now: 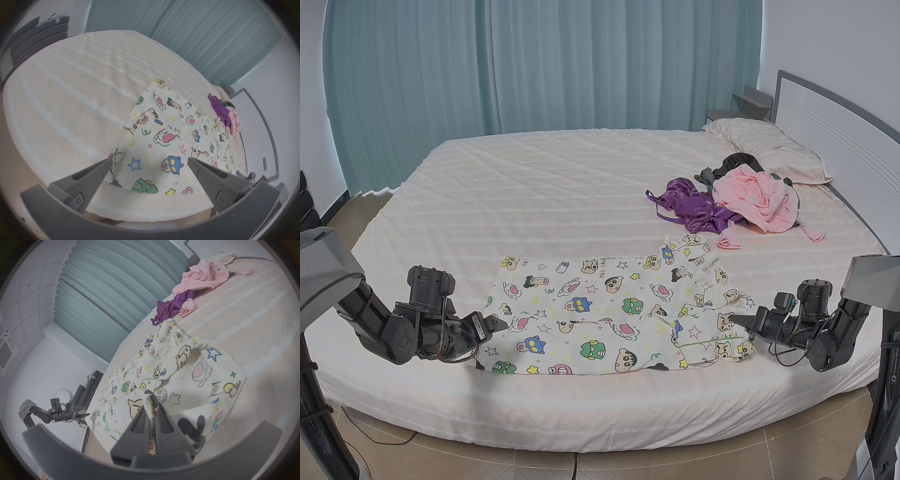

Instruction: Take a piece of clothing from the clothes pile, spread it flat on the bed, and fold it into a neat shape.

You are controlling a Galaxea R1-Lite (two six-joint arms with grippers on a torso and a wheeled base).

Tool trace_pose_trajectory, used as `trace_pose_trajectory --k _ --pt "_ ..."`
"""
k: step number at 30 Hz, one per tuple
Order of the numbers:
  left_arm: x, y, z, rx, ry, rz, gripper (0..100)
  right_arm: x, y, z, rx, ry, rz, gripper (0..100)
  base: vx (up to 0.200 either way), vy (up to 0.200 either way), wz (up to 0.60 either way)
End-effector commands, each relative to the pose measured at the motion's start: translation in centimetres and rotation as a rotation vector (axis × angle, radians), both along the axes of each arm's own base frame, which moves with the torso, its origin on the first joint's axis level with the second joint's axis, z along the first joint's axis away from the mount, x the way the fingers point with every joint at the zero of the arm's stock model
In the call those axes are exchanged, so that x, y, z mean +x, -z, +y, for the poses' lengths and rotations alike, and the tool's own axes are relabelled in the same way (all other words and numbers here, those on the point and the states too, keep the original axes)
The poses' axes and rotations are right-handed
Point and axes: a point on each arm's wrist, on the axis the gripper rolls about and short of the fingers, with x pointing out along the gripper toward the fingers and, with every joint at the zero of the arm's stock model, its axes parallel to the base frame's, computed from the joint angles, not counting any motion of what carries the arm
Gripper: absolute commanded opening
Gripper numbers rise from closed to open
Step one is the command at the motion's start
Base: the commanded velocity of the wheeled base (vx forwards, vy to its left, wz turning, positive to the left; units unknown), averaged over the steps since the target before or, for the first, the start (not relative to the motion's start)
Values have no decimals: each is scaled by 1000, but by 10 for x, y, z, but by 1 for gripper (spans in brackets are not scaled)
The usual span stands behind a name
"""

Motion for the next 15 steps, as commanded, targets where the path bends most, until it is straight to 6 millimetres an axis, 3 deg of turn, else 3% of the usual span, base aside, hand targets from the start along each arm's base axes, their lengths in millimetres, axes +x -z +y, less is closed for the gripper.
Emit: trace_pose_trajectory --k 1,3,15 --pt "5 22 6 13 10 34 100 -2 4 4 -5 -3 15 0 0 0 0" --pt "5 29 4 26 16 18 100 -2 3 4 -7 -2 13 0 0 0 0" --pt "9 28 5 18 12 -30 100 -3 4 4 -16 13 15 0 0 0 0"
